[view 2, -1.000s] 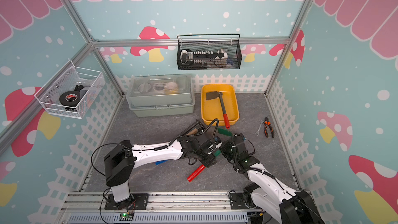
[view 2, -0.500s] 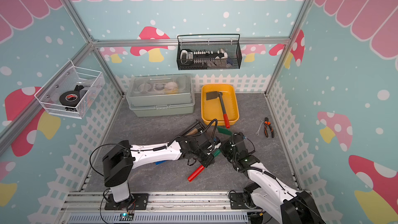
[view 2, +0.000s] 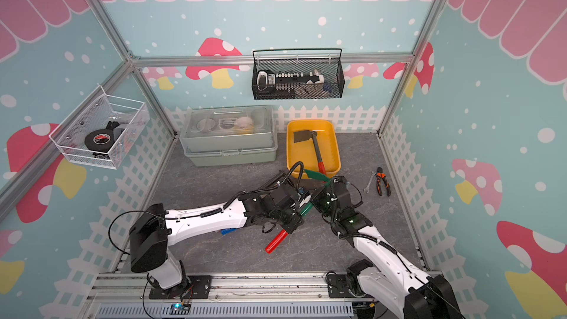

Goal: Put the small hoe into the storage box
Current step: Pick up the hoe from the center of the board.

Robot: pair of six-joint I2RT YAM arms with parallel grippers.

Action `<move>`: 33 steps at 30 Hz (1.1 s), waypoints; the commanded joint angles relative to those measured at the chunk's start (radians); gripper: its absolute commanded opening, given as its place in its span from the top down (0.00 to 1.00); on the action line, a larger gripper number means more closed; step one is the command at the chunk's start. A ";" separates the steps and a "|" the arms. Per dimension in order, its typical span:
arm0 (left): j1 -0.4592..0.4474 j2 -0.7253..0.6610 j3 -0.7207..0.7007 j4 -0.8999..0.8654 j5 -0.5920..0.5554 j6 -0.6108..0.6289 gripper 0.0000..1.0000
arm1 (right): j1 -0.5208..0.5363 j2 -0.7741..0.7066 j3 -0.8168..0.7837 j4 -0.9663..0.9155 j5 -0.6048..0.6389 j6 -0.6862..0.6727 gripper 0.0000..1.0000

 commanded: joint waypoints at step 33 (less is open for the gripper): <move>0.104 0.119 0.379 -0.002 -0.101 0.039 1.00 | -0.023 -0.212 0.171 -0.391 0.244 -0.383 0.18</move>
